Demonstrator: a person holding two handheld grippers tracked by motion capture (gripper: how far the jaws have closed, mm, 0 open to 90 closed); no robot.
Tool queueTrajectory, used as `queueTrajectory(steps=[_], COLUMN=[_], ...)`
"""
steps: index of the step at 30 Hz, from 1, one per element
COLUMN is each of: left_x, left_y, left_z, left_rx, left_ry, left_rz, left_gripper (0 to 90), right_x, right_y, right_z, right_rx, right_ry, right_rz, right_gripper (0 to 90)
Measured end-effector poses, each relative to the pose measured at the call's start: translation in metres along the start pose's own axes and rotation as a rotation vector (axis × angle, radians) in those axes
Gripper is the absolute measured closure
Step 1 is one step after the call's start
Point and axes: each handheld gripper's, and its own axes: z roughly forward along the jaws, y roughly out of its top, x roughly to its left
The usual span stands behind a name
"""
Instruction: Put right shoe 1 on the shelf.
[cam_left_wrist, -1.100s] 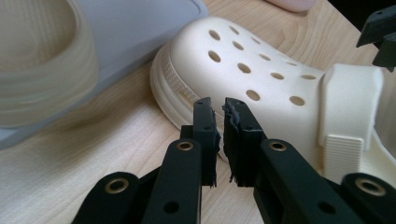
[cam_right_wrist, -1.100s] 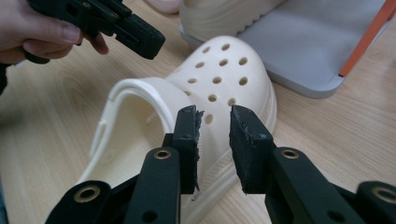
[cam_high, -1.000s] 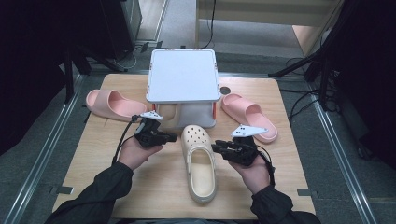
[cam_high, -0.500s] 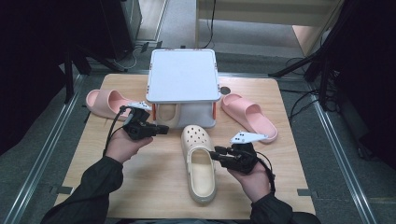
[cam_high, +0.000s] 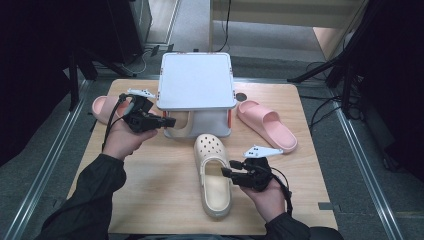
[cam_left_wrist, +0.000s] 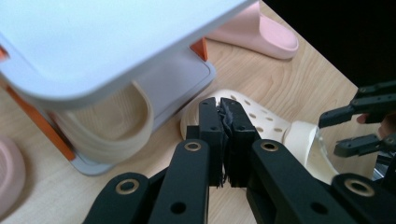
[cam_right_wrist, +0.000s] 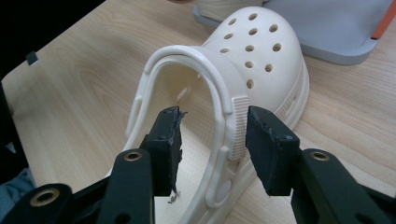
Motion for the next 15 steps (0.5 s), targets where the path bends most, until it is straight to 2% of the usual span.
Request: queueTrajectory(steps=[7,9,13,15], left_x=[0.004,0.012,0.020,0.029], left_y=[0.020,0.027,0.031,0.032], left_z=[-0.005,-0.009,-0.011,-0.011], left_rx=[-0.004,-0.026,-0.029,-0.030], left_ry=[-0.007,0.021,0.041,0.056], left_rz=[0.003,-0.003,-0.007,-0.015], left_gripper=[87.3,87.3,87.4,87.4], right_x=[0.004,0.004,0.001,0.001], right_y=[-0.004,-0.004,-0.005,-0.006], right_z=[0.010,0.010,0.014,0.018], right_rx=[0.025,0.026,0.034,0.041], right_ry=[-0.042,-0.052,-0.062,-0.065], right_rz=[-0.012,-0.017,-0.002,0.001], right_gripper=[54.3,55.1,55.4,55.4])
